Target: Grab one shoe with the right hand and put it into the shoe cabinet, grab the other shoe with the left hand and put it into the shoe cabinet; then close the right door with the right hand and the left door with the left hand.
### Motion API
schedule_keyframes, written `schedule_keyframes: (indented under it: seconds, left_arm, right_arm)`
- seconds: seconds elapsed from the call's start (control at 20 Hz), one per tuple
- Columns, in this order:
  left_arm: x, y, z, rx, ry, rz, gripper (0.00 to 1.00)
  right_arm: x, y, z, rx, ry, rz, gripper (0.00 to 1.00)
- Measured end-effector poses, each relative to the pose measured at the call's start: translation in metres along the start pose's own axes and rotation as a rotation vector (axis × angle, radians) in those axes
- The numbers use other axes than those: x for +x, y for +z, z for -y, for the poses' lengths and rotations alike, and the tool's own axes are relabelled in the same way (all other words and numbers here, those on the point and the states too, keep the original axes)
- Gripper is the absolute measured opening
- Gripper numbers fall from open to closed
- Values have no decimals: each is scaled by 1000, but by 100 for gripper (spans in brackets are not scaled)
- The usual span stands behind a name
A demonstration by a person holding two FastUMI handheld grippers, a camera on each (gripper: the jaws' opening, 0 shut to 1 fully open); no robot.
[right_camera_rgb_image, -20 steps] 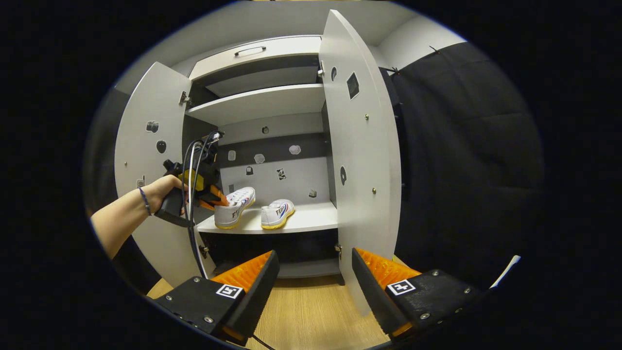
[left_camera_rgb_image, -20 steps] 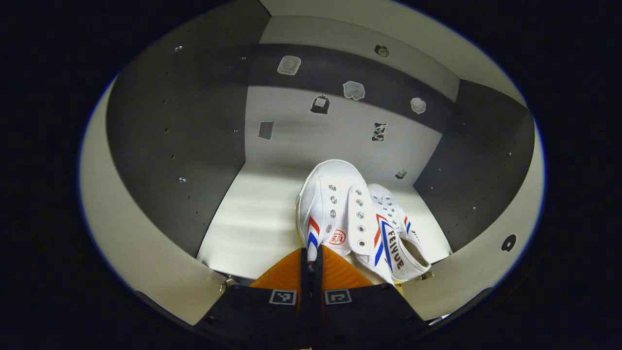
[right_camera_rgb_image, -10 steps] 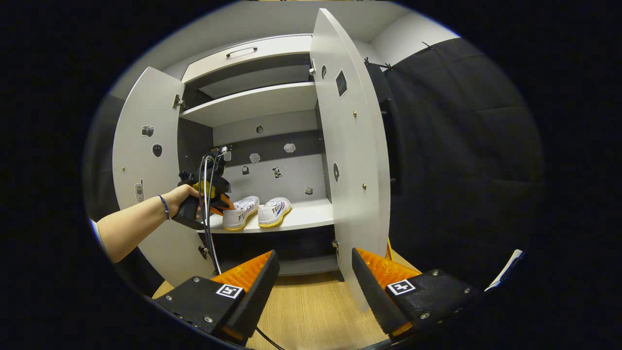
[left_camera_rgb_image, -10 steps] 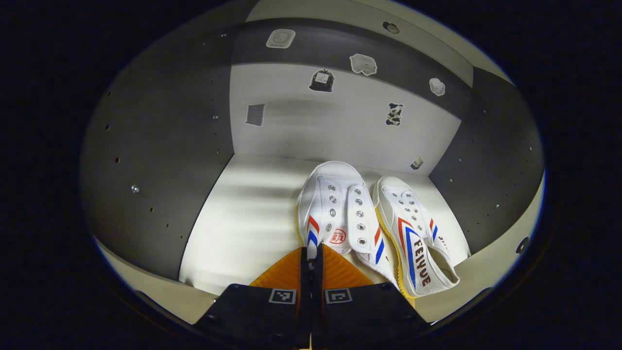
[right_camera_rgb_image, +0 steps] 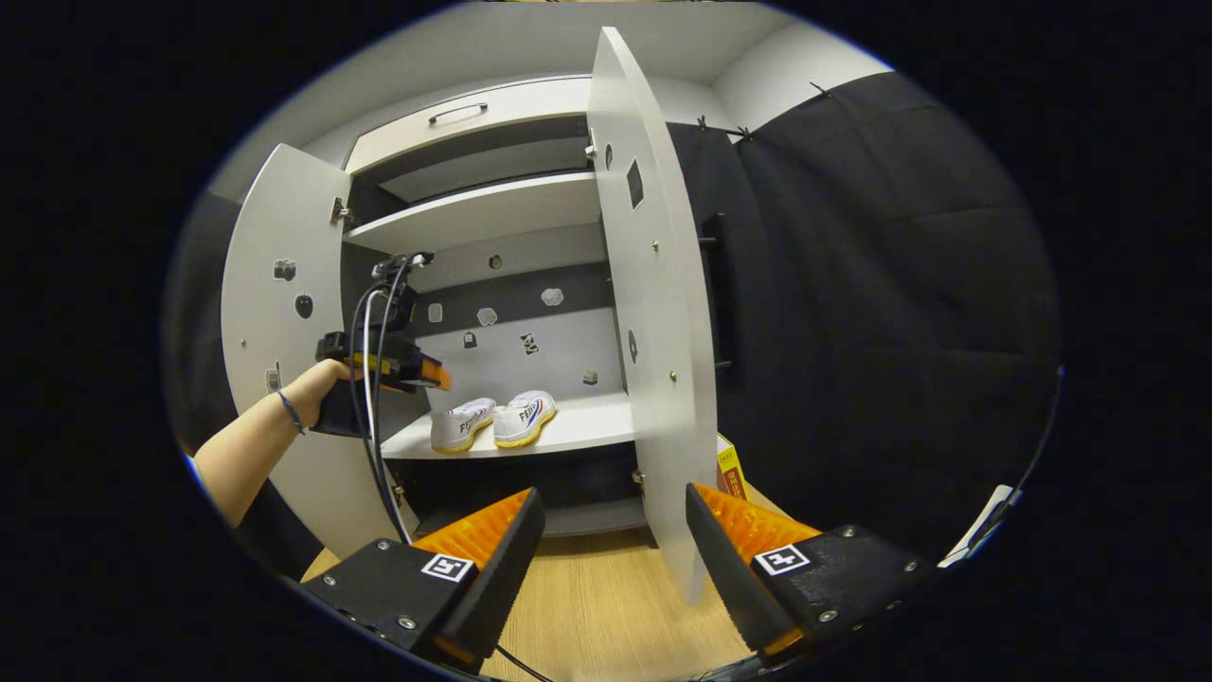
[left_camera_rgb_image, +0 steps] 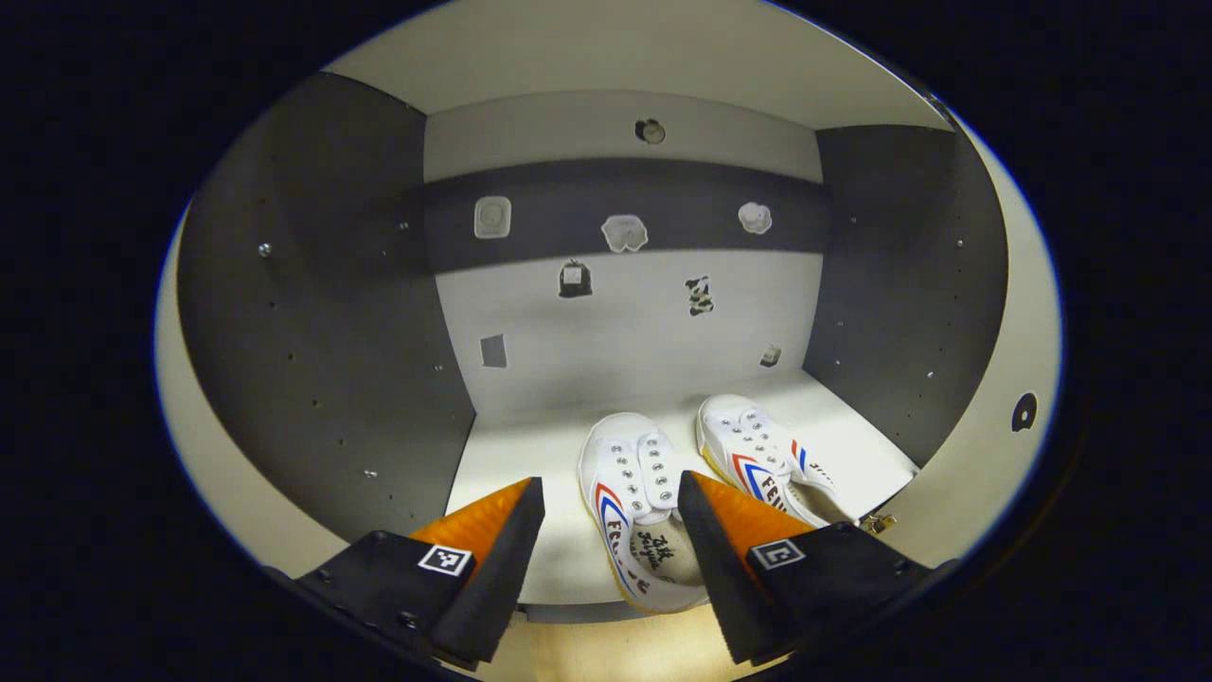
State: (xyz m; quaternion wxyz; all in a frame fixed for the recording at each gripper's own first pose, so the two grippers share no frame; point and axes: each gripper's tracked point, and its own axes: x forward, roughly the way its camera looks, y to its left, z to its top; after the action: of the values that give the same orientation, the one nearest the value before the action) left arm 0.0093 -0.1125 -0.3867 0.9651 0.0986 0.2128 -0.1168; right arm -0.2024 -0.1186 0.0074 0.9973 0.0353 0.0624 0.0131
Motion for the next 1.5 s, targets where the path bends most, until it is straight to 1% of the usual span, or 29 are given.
schedule_keyframes:
  seconds: [0.05, 0.1, 0.15, 0.3, 0.4, 0.6, 0.8, 0.9, 1.05, 1.2, 1.3, 1.4, 1.5]
  left_arm:
    - [-14, 8, 4, -1, -13, 34, 93]
    - [-26, 17, 7, -2, -23, 73, 94]
    - [-40, 25, 7, -2, -21, 108, 98]
    - [-83, 41, 1, 2, 16, 202, 99]
    - [-114, 51, -2, 21, 38, 273, 99]
    - [-172, 53, -3, 30, 51, 360, 98]
    - [-220, 34, -5, 14, 53, 376, 98]
    - [-243, 24, -1, -20, 34, 390, 97]
    - [-273, 10, -4, -47, 20, 398, 97]
    - [-299, 6, -14, -46, 41, 414, 98]
    - [-313, 2, -19, -51, 52, 418, 97]
    - [-325, -6, -26, -65, 60, 411, 98]
    - [-334, -11, -39, -71, 90, 410, 97]
  right_arm:
    - [-1, 2, 6, -2, -9, 2, 92]
    - [-3, 4, 11, -2, -16, 5, 92]
    - [-5, 7, 17, -2, -26, 9, 92]
    - [-6, 15, 38, 2, -53, 19, 92]
    - [-2, 20, 54, -4, -80, 28, 92]
    - [10, 23, 93, -23, -140, 34, 92]
    - [28, 18, 126, -61, -181, 24, 92]
    - [42, 14, 133, -67, -178, 22, 92]
    - [71, 8, 139, -48, -151, 16, 92]
    - [96, 2, 149, -62, -155, 21, 93]
    - [107, -3, 146, -74, -131, 18, 92]
    - [110, -6, 144, -66, -113, 17, 92]
    - [110, -6, 144, -44, -111, 24, 92]
